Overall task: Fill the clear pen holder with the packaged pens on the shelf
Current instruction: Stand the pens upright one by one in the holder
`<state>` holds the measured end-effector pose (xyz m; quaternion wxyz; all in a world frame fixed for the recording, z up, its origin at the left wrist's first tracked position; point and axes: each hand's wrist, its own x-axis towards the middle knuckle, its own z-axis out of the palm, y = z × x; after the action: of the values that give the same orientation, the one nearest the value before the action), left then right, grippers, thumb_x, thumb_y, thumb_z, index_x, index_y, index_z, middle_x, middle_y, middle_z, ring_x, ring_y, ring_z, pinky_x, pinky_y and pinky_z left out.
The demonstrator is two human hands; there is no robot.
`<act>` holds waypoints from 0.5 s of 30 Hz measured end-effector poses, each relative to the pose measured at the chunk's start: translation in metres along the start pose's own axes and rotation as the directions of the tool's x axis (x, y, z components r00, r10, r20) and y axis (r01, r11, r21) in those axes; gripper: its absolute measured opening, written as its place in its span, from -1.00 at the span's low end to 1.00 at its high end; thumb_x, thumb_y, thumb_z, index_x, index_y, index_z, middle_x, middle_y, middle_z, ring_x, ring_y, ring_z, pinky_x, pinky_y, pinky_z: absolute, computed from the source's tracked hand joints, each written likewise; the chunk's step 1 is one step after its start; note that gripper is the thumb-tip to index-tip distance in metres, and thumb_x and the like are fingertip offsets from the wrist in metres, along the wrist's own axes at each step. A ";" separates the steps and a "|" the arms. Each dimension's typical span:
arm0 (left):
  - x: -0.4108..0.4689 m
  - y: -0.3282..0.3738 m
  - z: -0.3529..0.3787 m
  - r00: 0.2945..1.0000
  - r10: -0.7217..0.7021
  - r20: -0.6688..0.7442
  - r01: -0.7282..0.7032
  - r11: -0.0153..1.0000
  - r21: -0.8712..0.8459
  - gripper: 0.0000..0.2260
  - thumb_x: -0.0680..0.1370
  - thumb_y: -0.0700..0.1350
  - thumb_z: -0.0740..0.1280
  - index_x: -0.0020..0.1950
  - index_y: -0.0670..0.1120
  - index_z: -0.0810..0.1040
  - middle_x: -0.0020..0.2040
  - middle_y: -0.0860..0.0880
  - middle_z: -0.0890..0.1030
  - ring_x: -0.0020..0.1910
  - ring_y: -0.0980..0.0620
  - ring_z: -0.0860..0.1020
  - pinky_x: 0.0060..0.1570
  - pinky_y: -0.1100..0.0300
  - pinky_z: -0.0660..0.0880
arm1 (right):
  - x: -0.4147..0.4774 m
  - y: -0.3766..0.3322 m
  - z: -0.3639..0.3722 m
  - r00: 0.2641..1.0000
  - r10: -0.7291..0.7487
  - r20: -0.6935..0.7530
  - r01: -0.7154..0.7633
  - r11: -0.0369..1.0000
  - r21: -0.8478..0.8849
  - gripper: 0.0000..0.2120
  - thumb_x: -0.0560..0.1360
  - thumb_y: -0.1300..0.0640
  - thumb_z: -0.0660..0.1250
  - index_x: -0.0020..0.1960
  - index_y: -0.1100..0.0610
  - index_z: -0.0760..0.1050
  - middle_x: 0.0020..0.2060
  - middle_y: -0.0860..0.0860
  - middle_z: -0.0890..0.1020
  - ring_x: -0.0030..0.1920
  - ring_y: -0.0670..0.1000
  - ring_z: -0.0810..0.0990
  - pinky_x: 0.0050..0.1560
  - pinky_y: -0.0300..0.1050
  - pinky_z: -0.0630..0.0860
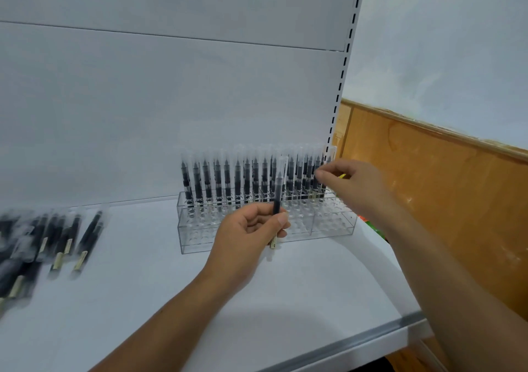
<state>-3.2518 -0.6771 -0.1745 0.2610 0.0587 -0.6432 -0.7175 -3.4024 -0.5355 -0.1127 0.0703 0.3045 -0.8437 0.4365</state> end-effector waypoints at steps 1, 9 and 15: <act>-0.001 0.005 -0.002 1.000 0.022 -0.010 -0.021 0.999 0.026 -0.89 0.44 -0.18 0.44 -0.05 -0.13 0.65 -0.20 -0.10 0.69 -0.23 0.02 0.64 -0.17 0.24 0.54 | -0.007 -0.011 0.004 0.997 -0.017 0.069 0.009 0.993 0.122 -0.89 0.53 0.00 0.39 -0.01 -0.02 0.66 -0.22 -0.18 0.62 -0.29 -0.23 0.51 -0.28 -0.36 0.39; 0.003 0.041 -0.044 0.989 0.142 -0.039 -0.122 0.939 0.323 -0.96 0.51 -0.16 0.43 -0.07 -0.04 0.65 -0.23 -0.03 0.69 -0.21 0.06 0.65 -0.21 0.28 0.52 | -0.019 -0.075 0.047 0.947 -0.199 0.254 0.053 0.872 0.487 -0.86 0.47 0.08 0.45 -0.07 0.15 0.63 -0.40 -0.08 0.56 -0.36 -0.10 0.49 -0.36 -0.30 0.41; -0.001 0.053 -0.091 0.966 0.253 -0.061 -0.172 0.796 0.580 -0.88 0.49 0.02 0.44 0.01 0.08 0.64 -0.14 0.18 0.67 -0.11 0.22 0.61 -0.05 0.25 0.52 | -0.012 -0.104 0.079 0.962 -0.226 0.155 0.085 0.782 0.618 -0.81 0.49 0.12 0.45 -0.13 0.27 0.59 -0.50 -0.04 0.45 -0.48 -0.10 0.39 -0.43 -0.30 0.33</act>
<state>-3.1965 -0.7600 -0.1393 0.3533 0.1099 -0.8114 -0.4526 -3.3208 -0.6369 -0.0934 -0.0887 0.4262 -0.6339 0.6393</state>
